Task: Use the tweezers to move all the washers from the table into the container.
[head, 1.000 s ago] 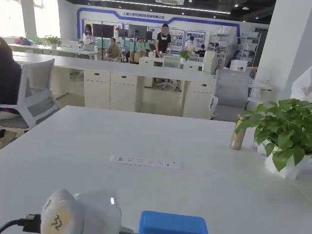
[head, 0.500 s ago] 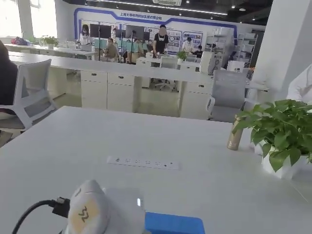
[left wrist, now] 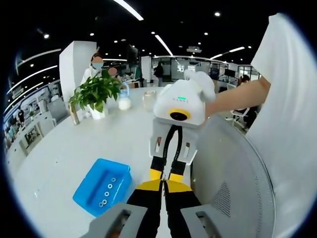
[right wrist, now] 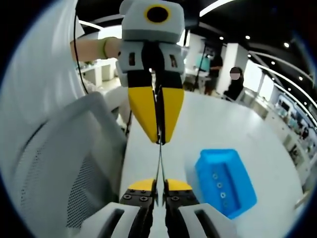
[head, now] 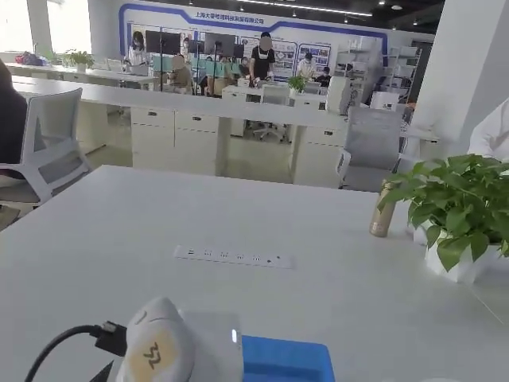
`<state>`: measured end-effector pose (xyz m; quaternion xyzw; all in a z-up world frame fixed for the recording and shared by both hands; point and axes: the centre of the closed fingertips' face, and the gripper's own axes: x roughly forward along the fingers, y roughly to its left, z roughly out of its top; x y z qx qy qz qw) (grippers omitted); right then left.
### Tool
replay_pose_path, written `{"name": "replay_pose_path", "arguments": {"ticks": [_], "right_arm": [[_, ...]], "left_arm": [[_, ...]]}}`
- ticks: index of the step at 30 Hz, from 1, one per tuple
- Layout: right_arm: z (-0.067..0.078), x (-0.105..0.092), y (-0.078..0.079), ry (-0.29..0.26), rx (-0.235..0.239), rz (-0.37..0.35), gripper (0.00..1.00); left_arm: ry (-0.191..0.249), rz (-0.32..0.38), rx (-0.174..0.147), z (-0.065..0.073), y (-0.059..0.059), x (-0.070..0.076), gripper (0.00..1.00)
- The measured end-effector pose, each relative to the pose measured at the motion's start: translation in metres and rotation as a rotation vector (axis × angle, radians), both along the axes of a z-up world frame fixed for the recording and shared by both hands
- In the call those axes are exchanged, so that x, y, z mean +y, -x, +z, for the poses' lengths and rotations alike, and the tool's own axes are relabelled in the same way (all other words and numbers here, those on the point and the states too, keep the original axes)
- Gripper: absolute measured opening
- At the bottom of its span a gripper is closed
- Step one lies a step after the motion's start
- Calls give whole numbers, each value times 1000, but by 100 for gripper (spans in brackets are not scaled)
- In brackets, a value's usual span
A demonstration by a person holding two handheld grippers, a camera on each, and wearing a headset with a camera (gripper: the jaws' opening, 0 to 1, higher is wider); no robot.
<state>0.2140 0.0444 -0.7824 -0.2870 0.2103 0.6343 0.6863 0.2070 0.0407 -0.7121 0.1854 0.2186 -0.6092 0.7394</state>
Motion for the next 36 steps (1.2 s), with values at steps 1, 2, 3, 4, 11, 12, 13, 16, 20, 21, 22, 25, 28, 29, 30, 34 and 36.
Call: {"name": "replay_pose_path", "arguments": {"ticks": [1, 2, 3, 4, 11, 12, 13, 16, 20, 21, 22, 25, 28, 29, 30, 34, 36], "right_arm": [[-6, 0, 1, 21, 0, 7, 3], [-8, 0, 2, 34, -4, 14, 3], [-12, 1, 4, 48, -8, 17, 3], [-13, 2, 4, 52, -8, 19, 3], [-23, 7, 9, 65, 7, 43, 2], [-23, 7, 9, 66, 9, 44, 2], [-23, 7, 10, 66, 13, 45, 2], [-26, 6, 8, 69, 16, 45, 3], [-29, 6, 10, 90, 16, 51, 3], [-30, 5, 10, 92, 17, 51, 3], [-34, 5, 9, 96, 17, 50, 3], [-38, 4, 8, 105, 13, 44, 4], [-44, 4, 8, 103, 23, 31, 4], [-46, 4, 8, 103, 25, 29, 4], [-47, 4, 8, 105, 25, 28, 4], [-56, 2, 10, 129, 31, 33, 4], [-60, 2, 9, 136, 37, 31, 4]], "left_arm": [[-8, 1, 5, -5, 1, 1, 0], [-14, 2, 7, -8, 1, 1, 0], [-18, 3, 14, -12, 2, 2, 0], [-18, 3, 19, -14, 2, 2, 0], [-14, 6, 46, -23, 6, 2, 0], [-12, 7, 49, -23, 6, 2, 0], [-11, 7, 51, -23, 6, 2, 0], [-15, 12, 65, -25, 6, 3, 0], [-39, 16, 71, -31, 5, 5, 0], [-42, 19, 82, -33, 5, 5, 0], [-41, 18, 83, -34, 5, 5, 0], [-70, 28, 71, -41, 2, 9, 0], [-78, 34, 90, -49, 1, 13, 0], [-80, 35, 96, -52, 1, 14, 0], [-85, 37, 99, -55, 2, 16, 0], [-90, 42, 118, -67, 3, 19, 0], [-98, 44, 128, -73, 3, 20, 0]]}}
